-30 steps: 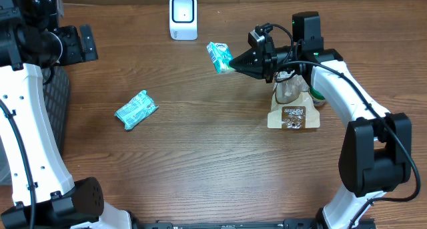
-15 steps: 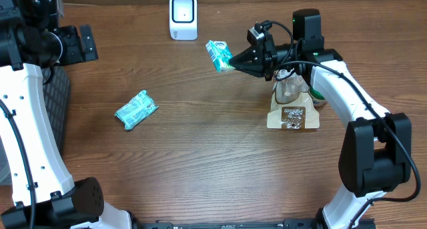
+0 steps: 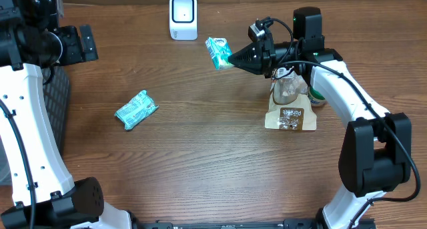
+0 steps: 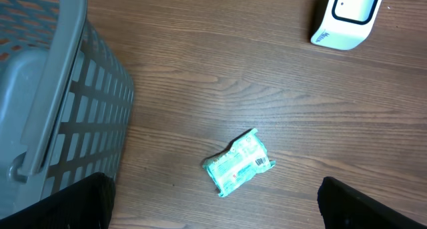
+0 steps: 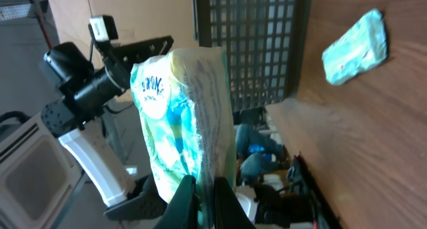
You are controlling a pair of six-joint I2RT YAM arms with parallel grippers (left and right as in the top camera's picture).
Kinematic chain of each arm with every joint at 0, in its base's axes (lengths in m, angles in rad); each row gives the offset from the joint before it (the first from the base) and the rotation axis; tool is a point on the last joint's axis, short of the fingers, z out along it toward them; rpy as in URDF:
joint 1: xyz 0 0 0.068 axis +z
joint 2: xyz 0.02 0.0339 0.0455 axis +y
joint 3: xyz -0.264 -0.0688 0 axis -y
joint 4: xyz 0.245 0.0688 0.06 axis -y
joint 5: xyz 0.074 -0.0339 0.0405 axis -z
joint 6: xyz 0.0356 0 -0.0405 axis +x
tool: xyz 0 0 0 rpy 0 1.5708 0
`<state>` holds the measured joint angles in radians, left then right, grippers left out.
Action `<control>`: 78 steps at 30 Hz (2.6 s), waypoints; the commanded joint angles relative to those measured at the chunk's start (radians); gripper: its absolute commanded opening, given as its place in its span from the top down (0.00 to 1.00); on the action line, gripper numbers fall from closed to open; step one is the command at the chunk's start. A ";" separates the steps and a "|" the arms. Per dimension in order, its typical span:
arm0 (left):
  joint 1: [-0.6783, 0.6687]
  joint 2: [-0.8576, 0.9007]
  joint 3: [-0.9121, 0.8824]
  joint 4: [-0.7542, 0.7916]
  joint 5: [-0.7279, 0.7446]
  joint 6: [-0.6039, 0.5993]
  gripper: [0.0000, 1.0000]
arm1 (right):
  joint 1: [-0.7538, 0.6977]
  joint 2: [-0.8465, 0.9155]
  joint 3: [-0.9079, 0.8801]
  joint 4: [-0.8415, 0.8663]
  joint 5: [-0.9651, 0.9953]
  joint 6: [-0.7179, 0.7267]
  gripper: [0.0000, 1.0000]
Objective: Scan the item barcode
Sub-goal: 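Lift the tissue pack and carry it toward the scanner, then hold the tissue pack under the scanner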
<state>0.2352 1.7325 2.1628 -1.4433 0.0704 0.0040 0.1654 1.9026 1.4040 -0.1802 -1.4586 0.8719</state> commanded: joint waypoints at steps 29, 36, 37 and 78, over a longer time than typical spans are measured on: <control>-0.013 -0.004 0.018 0.004 -0.003 0.019 0.00 | 0.184 -0.018 0.304 -0.695 0.853 -0.512 0.96; -0.013 -0.004 0.018 0.004 -0.003 0.019 0.00 | 0.285 0.041 0.715 -0.857 1.349 -0.576 0.96; -0.013 -0.004 0.018 0.004 -0.003 0.019 0.01 | 0.294 0.054 0.743 -0.852 1.404 -0.590 0.96; -0.013 -0.004 0.018 0.004 -0.003 0.019 0.00 | 0.446 0.679 0.814 0.100 1.972 -1.640 0.96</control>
<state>0.2352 1.7325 2.1628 -1.4437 0.0704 0.0040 0.5919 2.5797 2.2158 -0.0845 0.4736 -0.7383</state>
